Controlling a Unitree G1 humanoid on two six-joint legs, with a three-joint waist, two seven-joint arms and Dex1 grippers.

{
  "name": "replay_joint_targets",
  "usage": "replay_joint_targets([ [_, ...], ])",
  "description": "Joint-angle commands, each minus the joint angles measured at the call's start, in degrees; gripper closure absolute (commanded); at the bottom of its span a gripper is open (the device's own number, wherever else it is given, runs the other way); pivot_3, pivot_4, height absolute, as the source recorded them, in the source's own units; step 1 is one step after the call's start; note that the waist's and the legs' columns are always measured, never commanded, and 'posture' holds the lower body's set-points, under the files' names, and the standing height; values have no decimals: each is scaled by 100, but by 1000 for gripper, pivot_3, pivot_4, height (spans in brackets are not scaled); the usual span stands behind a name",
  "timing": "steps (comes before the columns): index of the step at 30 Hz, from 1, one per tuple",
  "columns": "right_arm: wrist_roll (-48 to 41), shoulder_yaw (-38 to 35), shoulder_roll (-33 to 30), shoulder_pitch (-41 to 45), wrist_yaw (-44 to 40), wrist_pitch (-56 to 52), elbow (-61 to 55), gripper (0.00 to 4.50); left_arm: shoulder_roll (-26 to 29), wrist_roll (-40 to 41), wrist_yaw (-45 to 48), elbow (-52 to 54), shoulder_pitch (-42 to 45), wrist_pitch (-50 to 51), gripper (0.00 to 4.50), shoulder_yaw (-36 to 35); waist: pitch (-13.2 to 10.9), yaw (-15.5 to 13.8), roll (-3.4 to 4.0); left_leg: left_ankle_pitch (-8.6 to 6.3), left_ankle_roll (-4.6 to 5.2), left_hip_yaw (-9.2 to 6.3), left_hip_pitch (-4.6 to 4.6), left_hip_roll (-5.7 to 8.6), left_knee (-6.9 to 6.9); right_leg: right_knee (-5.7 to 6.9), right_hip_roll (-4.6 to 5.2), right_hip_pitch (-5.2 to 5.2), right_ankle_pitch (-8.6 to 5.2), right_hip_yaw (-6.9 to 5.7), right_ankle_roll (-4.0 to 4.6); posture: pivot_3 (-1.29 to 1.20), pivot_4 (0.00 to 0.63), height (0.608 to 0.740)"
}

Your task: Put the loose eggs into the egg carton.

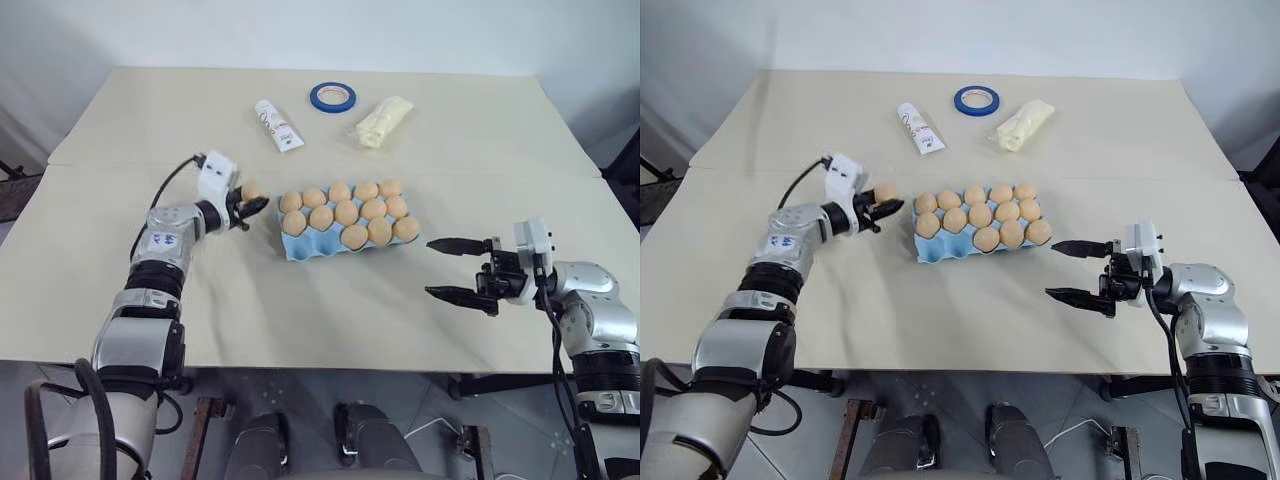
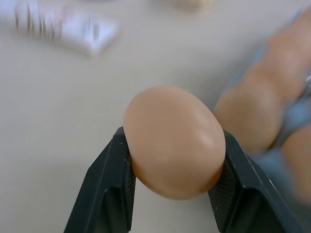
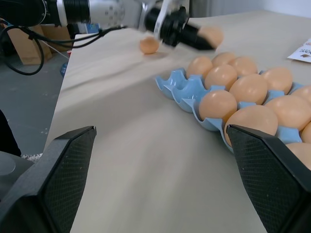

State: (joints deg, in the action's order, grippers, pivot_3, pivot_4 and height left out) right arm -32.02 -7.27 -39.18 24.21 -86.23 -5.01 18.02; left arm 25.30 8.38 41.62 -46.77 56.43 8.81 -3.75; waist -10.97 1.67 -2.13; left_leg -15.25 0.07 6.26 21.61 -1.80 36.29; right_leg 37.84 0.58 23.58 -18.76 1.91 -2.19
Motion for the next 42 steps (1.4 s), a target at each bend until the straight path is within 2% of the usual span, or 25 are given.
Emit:
replay_joint_targets([
  [1,-83,-210,-111,74,-70,48,-105,0,77,581,566,1354,-259,659,2898,-130,0,4,1,1,-3,0,-1,0,0,1,0,-1,0,1,0,0,150,740],
  [4,-64,-205,-105,83,-60,67,-87,0,97,830,884,2217,-543,1294,2898,28,0,8,1,3,-7,1,-3,-1,1,6,-2,-1,0,2,0,0,150,740],
  [8,-44,-187,-66,115,-31,95,-59,0,99,807,1348,2817,-959,1478,2898,448,0,7,1,5,-5,-1,-4,-1,10,13,-2,-3,0,3,0,0,150,740],
  [15,-76,-219,-70,-17,26,80,-198,0,-137,672,1327,2858,-1010,1565,2898,798,0,6,1,-7,26,-5,-5,1,25,16,-1,-10,3,4,-2,0,150,740],
  [24,-54,-230,-90,-131,120,91,-286,0,-519,482,1272,2234,-765,1236,2898,960,0,10,1,-8,27,-5,-3,1,26,13,-1,-10,3,5,-3,0,150,740],
  [33,-213,-371,-32,-220,64,106,-398,0,-558,518,1299,2261,-649,1468,30,902,0,9,1,-9,26,-5,-4,1,24,12,-2,-11,4,6,-4,0,150,740],
  [39,-234,-364,17,-137,37,114,-329,0,-367,585,1248,2741,-756,1610,30,773,0,16,1,-8,25,-5,-3,0,24,14,-4,-9,4,5,-4,0,150,740],
  [42,-264,-377,58,-84,41,128,-306,0,-162,784,991,3118,-815,1723,30,317,0,16,1,-8,25,-6,-3,0,24,13,-2,-10,4,4,-4,0,150,740],
])
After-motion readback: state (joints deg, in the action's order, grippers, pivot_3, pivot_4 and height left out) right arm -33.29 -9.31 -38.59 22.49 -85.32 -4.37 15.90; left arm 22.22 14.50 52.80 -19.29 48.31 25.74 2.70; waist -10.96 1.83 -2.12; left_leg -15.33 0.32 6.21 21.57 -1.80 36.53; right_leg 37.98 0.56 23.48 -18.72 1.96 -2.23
